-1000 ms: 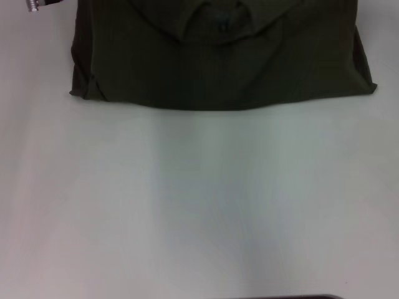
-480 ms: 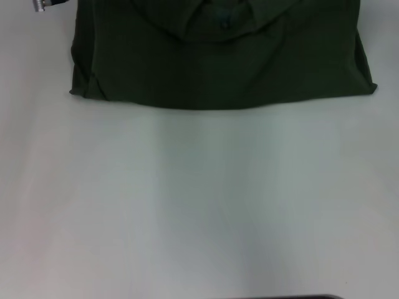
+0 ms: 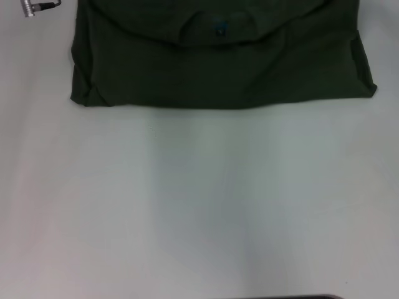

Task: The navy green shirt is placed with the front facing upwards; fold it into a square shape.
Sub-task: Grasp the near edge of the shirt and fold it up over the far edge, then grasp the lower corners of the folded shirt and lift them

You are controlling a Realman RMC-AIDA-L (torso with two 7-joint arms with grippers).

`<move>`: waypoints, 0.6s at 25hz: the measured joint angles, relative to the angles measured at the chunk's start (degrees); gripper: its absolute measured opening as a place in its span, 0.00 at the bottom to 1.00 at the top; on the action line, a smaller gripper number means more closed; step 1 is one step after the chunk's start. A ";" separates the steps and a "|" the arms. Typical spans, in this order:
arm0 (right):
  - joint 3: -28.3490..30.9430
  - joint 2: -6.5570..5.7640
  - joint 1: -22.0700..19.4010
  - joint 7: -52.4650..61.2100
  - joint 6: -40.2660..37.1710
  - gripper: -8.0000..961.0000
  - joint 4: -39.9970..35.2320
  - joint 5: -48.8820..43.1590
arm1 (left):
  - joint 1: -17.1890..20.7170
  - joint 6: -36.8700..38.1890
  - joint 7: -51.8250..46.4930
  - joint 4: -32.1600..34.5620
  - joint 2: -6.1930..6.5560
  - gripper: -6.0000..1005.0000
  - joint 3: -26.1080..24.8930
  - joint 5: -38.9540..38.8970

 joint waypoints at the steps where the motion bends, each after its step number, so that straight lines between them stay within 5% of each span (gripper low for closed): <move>1: 0.00 -0.01 -0.02 0.00 0.05 0.19 0.01 -0.08 | 0.04 0.12 0.00 -0.08 0.01 0.25 0.06 0.04; 7: -0.31 -1.82 0.71 4.04 -2.19 0.31 0.78 -5.90 | 1.09 3.71 -0.01 -2.03 0.00 0.47 0.06 0.08; 12: 0.84 -4.63 -0.40 6.13 -15.40 0.41 0.71 -6.59 | 5.84 13.72 -0.63 -9.73 -0.43 0.58 -0.45 -2.09; 15: 2.73 -4.93 -3.15 4.76 -23.49 0.67 0.38 -4.14 | 10.67 21.46 -0.79 -14.51 -0.52 0.64 -0.71 -6.79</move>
